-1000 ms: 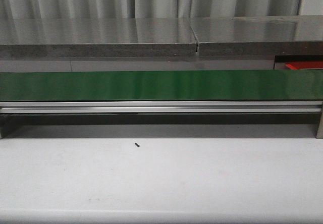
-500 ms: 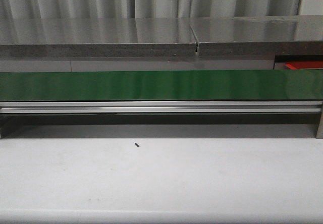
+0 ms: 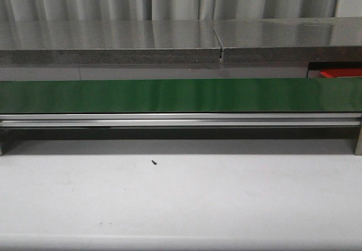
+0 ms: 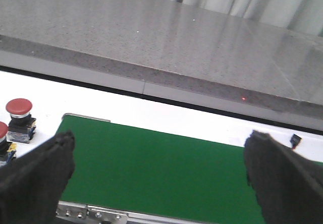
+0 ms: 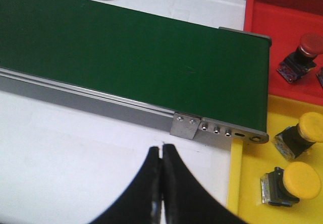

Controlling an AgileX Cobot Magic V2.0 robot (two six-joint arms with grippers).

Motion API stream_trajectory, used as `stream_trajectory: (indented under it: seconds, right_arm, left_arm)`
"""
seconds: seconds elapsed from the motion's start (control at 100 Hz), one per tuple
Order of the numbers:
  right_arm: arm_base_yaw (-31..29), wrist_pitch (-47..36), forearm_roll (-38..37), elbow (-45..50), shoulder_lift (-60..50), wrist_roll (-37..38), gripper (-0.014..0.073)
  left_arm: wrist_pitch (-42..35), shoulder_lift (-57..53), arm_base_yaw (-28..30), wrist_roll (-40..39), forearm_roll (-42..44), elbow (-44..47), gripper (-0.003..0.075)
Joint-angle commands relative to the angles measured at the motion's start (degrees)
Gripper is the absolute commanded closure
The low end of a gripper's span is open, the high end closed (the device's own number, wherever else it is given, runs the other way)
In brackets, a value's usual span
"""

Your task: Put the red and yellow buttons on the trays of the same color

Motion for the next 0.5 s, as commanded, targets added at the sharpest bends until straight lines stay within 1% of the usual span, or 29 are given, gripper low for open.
stream_trajectory:
  seconds: [0.0, 0.1, 0.27, 0.35, 0.49]
  right_arm:
    - [-0.1, -2.9, 1.0, -1.6, -0.6, -0.5, 0.0662]
    - [-0.1, -2.9, 1.0, -1.6, -0.6, -0.5, 0.0662]
    - [-0.1, -2.9, 1.0, -1.6, -0.6, -0.5, 0.0662]
    - [-0.1, -2.9, 1.0, -1.6, -0.6, -0.5, 0.0662]
    - [-0.1, -2.9, 1.0, -1.6, -0.6, -0.5, 0.0662]
  left_arm:
    - [-2.1, 4.2, 2.9, -1.7, -1.6, -5.6, 0.008]
    - [0.9, 8.9, 8.2, -1.7, -1.7, -10.6, 0.0081]
    - [12.7, 19.3, 19.6, -3.2, -1.7, -19.3, 0.0081]
    - [17.1, 24.7, 24.5, -4.0, -1.7, -22.8, 0.0081]
    - [21.2, 34.0, 29.3, -4.0, 0.0, -28.1, 0.0081]
